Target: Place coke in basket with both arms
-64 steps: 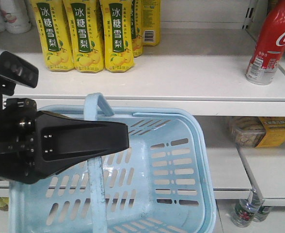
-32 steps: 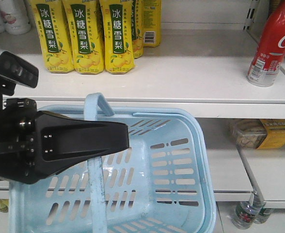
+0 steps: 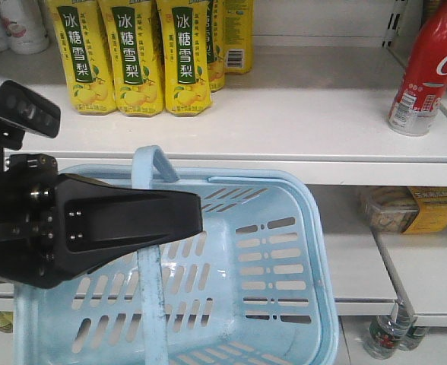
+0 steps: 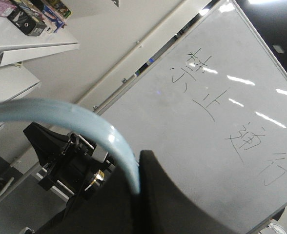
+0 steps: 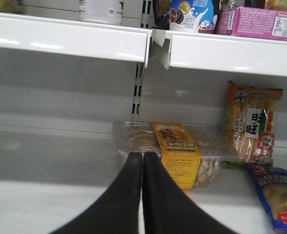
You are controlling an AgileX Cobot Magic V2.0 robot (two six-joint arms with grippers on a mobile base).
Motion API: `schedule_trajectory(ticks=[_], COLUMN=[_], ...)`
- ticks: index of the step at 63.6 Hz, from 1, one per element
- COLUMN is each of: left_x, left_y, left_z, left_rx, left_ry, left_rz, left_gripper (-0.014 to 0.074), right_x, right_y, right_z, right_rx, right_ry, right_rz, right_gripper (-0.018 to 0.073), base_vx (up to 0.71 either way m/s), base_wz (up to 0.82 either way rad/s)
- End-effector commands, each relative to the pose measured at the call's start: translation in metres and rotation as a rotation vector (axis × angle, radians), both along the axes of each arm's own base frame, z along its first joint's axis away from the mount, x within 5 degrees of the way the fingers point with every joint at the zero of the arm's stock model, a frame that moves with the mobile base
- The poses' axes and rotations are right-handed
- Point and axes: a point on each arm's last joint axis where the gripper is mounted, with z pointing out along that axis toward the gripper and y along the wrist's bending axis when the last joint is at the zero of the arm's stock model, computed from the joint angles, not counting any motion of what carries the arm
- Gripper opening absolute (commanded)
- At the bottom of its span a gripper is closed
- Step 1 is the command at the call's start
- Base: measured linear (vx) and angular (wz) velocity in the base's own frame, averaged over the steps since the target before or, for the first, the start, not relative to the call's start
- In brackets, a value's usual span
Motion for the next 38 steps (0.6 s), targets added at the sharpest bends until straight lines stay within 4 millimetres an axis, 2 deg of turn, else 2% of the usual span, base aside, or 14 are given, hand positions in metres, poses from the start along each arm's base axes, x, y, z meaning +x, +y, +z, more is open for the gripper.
schedule_trajectory(ticks=[1,28,38], left_x=[-0.0123,-0.0122,-0.0046], left_y=[0.0040,0.0040,0.0043], left_z=[0.0247,0.0249,0.0251], left_rx=[-0.137,-0.138,-0.141], left_ry=[-0.049,-0.048,-0.026], left_rz=[-0.080,-0.078,0.003], left_gripper=[-0.0006,-0.0006,-0.0006], right_x=[-0.0007,-0.0007,-0.0007], right_y=[0.0023,0.0023,0.0023], right_z=[0.0042,0.0042,0.0042], right_rx=[-0.020,-0.020,-0.020], right_ry=[-0.068,-0.068,-0.068], right_rz=[0.024,0.024,0.024], right_gripper=[-0.0005,-0.0005,-0.0005], base_vx=[0.00,0.00,0.00], base_wz=[0.00,0.00,0.00])
